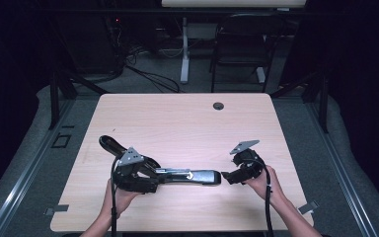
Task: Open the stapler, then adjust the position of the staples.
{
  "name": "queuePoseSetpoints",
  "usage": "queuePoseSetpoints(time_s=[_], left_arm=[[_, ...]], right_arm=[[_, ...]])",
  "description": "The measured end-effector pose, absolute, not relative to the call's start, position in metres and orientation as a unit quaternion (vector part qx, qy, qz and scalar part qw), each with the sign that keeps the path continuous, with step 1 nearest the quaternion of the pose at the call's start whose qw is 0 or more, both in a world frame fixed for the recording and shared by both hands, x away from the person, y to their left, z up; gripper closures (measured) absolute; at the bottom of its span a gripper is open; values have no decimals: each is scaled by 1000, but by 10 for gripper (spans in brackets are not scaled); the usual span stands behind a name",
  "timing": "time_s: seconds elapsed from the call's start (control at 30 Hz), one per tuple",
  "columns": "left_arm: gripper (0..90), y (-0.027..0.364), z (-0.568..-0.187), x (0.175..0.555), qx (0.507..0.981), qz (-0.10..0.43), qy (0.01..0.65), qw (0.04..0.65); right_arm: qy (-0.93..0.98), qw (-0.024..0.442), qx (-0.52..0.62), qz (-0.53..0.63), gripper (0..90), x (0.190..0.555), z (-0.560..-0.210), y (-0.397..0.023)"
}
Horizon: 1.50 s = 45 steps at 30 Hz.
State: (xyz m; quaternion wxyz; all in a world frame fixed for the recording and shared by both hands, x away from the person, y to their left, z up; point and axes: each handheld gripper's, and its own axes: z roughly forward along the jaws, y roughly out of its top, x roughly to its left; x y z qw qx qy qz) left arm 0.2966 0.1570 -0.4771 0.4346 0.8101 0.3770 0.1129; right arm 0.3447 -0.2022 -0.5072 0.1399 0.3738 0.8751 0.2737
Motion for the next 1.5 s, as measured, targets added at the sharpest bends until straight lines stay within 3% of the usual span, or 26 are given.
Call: queuePoseSetpoints(time_s=[0.27,0.77,0.97,1.03,1.3,1.33,1.5], left_arm=[[14,162,-482,294,825,87,364,423],[5,174,-492,292,836,63,360,409],[3,177,-493,292,837,60,360,408],[4,176,-493,292,839,58,358,406],[3,175,-494,293,842,54,356,402],[3,175,-494,293,840,52,358,403],[3,177,-495,295,841,52,359,402]], right_arm=[[867,113,411,260,35,350,-509,-220],[847,103,464,237,84,343,-504,-251],[843,75,489,212,86,332,-511,-273],[847,66,488,199,138,327,-513,-278],[872,33,466,149,184,315,-524,-289],[877,27,458,140,244,316,-525,-292],[872,5,467,147,311,314,-532,-291]])
